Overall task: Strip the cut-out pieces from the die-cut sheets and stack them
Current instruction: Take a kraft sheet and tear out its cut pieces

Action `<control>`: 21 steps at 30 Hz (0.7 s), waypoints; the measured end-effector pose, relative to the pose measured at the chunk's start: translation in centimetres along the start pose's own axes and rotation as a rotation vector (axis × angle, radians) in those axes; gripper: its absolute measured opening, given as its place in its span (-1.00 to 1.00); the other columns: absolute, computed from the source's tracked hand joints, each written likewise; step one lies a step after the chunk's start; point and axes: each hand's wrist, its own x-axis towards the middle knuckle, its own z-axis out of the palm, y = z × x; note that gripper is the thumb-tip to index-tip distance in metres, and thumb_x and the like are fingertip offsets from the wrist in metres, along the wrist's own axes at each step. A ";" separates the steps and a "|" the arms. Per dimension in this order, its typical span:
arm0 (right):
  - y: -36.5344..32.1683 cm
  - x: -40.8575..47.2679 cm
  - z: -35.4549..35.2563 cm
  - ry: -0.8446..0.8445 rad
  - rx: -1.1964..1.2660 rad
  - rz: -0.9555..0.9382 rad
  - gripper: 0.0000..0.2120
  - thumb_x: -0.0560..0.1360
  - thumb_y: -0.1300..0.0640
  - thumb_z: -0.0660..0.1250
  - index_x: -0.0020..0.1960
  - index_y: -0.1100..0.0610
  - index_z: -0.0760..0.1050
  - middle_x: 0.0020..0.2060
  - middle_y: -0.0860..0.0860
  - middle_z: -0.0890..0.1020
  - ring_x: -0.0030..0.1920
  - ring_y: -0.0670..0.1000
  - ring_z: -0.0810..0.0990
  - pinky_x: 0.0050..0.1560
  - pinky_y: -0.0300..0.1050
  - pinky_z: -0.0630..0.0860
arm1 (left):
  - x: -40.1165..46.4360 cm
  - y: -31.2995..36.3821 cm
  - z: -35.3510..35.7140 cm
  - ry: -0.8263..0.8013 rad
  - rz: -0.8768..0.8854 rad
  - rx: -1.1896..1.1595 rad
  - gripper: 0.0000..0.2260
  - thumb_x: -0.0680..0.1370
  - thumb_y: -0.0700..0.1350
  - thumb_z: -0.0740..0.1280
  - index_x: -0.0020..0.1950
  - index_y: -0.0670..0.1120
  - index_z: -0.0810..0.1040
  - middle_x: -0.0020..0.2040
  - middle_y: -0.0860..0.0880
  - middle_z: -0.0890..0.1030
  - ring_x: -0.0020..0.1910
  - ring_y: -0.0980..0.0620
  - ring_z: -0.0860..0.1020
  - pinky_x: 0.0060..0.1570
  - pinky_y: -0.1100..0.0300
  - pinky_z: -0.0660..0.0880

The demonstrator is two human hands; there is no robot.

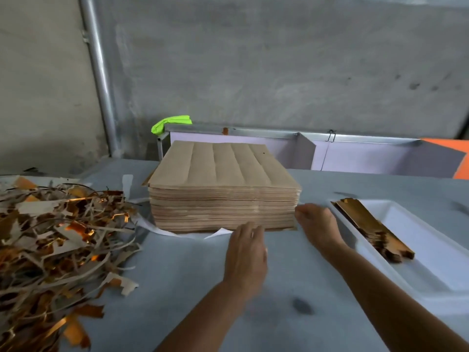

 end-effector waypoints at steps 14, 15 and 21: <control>0.3 12.6 2.5 -0.057 0.106 0.337 -0.74 0.56 0.15 0.20 0.12 0.33 0.45 -0.10 0.14 0.48 -0.10 0.09 0.44 -0.16 -0.11 0.33 | 10.5 -10.3 -1.7 -0.094 -0.140 0.453 -0.51 0.60 -0.06 0.17 0.50 -0.12 0.12 0.52 -0.11 0.12 0.47 -0.09 0.10 0.40 0.02 0.08; 0.4 12.9 2.7 -0.070 0.121 0.332 -0.77 0.56 0.15 0.20 0.08 0.32 0.45 -0.11 0.13 0.48 -0.12 0.07 0.43 -0.20 -0.11 0.32 | 10.7 -10.6 -1.5 -0.105 -0.149 0.451 -0.52 0.60 -0.05 0.17 0.49 -0.12 0.14 0.50 -0.10 0.16 0.46 -0.08 0.12 0.39 0.03 0.10; 0.7 13.9 1.9 -0.081 0.250 0.338 -0.72 0.55 0.21 0.21 -0.33 0.13 0.29 -0.39 0.02 0.32 -0.41 -0.04 0.28 -0.43 -0.19 0.25 | 11.1 -11.7 -0.9 -0.081 -0.143 0.433 -0.58 0.59 -0.01 0.19 0.41 -0.09 0.26 0.41 -0.03 0.29 0.40 -0.04 0.22 0.31 0.07 0.17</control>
